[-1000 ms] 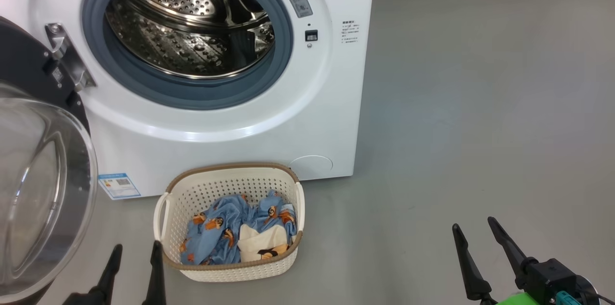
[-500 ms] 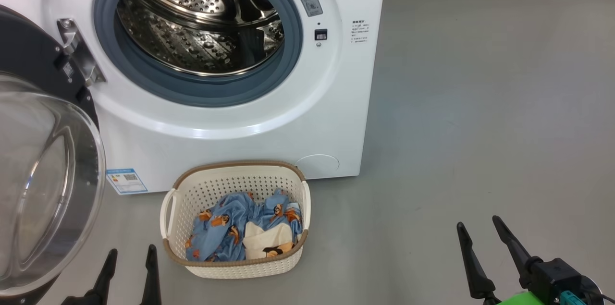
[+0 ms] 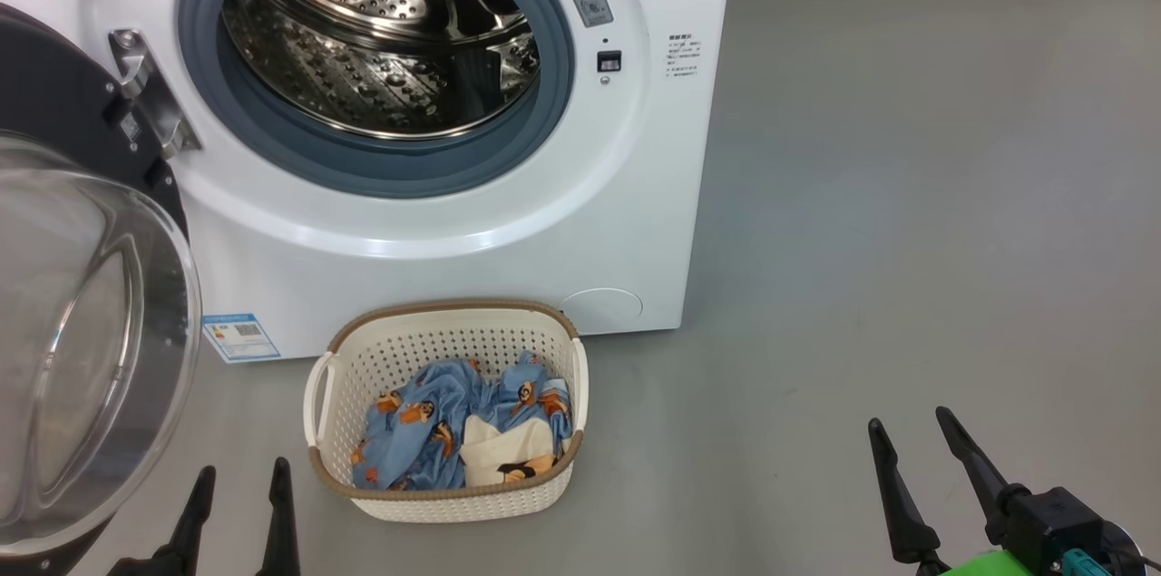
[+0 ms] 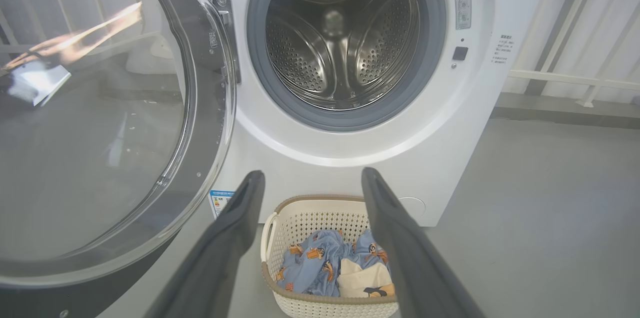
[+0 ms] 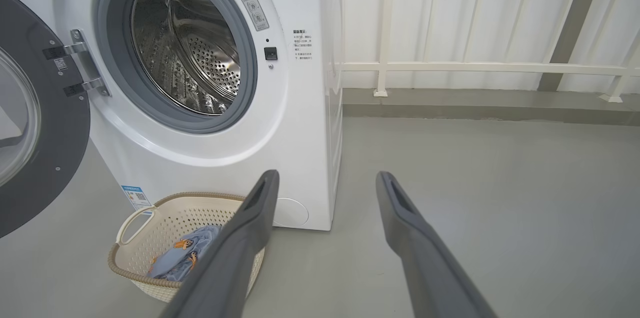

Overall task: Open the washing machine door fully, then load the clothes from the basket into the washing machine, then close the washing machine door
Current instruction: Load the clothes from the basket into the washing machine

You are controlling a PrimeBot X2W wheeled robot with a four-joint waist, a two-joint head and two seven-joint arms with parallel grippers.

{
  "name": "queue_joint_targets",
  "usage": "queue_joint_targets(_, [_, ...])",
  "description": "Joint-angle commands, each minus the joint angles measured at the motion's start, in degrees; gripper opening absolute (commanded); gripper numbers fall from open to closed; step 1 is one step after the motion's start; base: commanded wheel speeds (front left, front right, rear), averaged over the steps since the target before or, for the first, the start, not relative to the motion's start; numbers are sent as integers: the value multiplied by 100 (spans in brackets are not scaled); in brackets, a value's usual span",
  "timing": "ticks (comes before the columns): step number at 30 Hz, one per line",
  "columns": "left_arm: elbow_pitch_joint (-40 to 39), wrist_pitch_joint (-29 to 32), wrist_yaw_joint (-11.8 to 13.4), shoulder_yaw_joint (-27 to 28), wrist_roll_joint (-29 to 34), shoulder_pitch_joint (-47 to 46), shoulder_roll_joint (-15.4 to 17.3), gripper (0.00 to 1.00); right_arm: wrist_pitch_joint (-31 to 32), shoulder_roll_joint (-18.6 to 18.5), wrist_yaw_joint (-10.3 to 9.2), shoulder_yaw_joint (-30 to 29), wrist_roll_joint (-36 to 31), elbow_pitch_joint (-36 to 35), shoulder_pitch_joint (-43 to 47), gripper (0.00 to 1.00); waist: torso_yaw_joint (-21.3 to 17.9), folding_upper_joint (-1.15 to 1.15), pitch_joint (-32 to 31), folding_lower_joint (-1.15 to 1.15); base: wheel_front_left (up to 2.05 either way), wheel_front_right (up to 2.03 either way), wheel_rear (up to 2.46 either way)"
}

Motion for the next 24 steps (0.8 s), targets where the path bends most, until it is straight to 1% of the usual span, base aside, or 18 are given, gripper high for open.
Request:
queue_joint_targets(1, [-165,-36,13,196,65,-186,59,100,-44,-24,9,132,-84,-144,-87,100,1,0,2,0,0,0,0])
queue_joint_targets(16, [-56,-36,-40,161,135,-244,60,100,-44,-23,9,180,-22,-92,-108,100,57,0,-3,0,3,-3,0])
queue_joint_targets(20, [-4,-36,-59,162,131,-254,60,100,-44,-23,9,202,-36,-74,-96,100,74,0,-21,0,61,-61,0])
queue_joint_targets(24, [15,-36,-69,187,101,-249,60,100,-44,-23,9,207,-35,-68,-92,100,87,0,-32,0,116,-116,0])
